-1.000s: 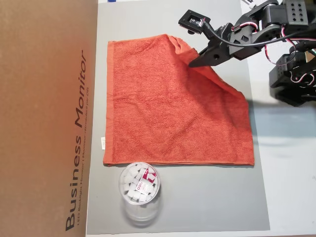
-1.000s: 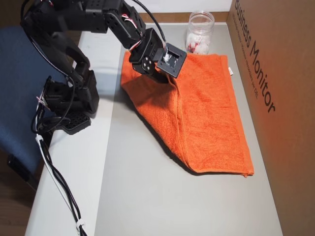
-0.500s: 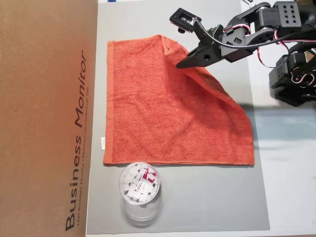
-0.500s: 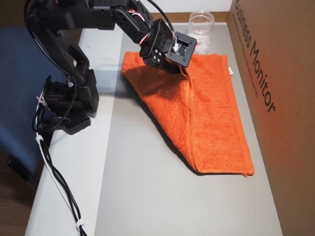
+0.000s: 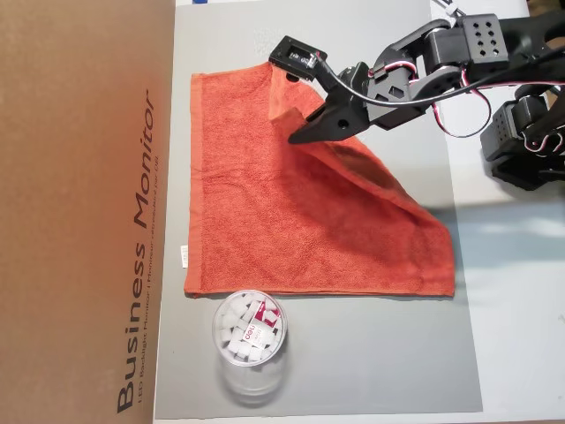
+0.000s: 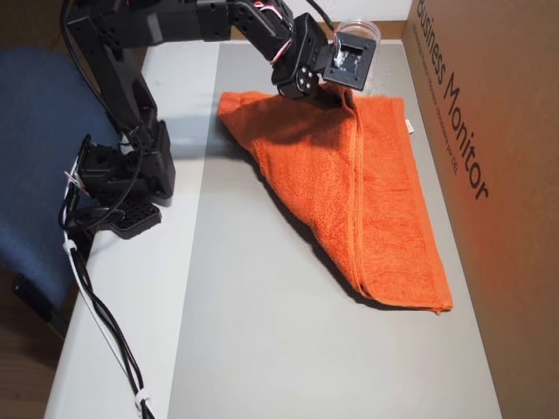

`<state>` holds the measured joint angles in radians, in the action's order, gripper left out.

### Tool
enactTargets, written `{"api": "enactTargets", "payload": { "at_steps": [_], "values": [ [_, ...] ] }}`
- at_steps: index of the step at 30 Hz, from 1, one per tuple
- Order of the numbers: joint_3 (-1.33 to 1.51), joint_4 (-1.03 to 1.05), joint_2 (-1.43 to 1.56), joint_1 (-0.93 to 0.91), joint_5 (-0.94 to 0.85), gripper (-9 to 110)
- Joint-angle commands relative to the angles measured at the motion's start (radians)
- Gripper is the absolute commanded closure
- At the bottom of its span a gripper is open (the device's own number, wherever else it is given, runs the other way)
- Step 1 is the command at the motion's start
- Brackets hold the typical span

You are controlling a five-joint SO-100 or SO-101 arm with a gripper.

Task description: Fold the blanket.

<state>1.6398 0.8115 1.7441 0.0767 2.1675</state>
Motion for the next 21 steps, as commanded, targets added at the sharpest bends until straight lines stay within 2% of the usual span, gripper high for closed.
{"api": "enactTargets", "payload": {
  "at_steps": [1, 21],
  "values": [
    [-0.086, -0.017, -0.021, 0.018, 0.009, 102],
    [-0.463, -0.017, -0.371, 0.110, 0.009, 102]
  ]
}}
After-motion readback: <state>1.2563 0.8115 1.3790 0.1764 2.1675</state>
